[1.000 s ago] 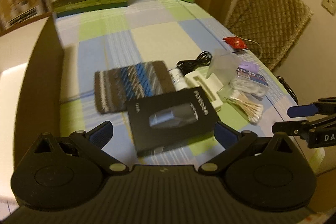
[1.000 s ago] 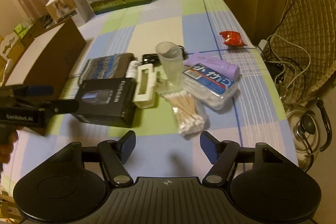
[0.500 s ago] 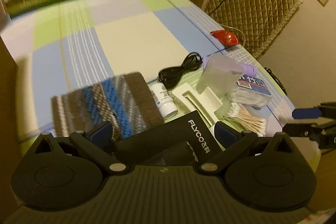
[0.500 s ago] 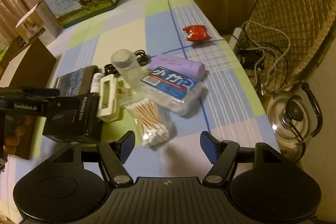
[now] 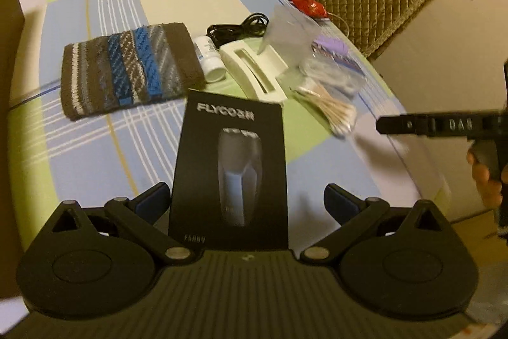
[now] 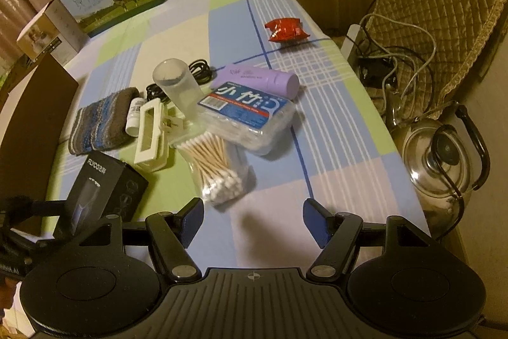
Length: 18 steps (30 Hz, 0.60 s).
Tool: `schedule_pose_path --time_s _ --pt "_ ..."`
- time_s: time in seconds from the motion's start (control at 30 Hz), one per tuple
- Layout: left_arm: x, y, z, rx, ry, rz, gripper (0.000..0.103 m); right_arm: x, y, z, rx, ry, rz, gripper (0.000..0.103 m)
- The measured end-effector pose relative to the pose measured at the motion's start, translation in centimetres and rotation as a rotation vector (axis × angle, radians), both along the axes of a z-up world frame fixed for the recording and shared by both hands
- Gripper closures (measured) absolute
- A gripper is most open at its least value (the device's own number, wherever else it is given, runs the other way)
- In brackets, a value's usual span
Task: Organize objects
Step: 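Grasp the black FLYCO box with left gripper while right gripper grasps red candy packet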
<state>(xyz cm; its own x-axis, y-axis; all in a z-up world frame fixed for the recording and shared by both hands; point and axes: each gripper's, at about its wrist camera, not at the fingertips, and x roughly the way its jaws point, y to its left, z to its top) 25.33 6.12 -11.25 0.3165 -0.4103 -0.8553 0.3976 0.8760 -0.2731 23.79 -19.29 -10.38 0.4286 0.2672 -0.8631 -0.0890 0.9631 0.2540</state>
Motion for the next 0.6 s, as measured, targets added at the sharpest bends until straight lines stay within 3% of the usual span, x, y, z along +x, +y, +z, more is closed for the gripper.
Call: schedule_pose_path --time_s 0.3,0.43,0.6 --pt "1.9 -3.6 -0.5 0.187 -0.074 0.030 0.003 -0.2 -0.2 0.4 0.017 -0.019 0.036 0.033" --pt "2.2 -4.3 -1.3 0.237 -0.057 0.052 0.025 -0.1 -1.0 0.8 0.024 -0.048 0.051 0.029" --pt "1.5 -3.2 -1.3 0.238 -0.054 0.145 0.026 1.2 -1.9 1.3 0.023 -0.103 0.105 0.029"
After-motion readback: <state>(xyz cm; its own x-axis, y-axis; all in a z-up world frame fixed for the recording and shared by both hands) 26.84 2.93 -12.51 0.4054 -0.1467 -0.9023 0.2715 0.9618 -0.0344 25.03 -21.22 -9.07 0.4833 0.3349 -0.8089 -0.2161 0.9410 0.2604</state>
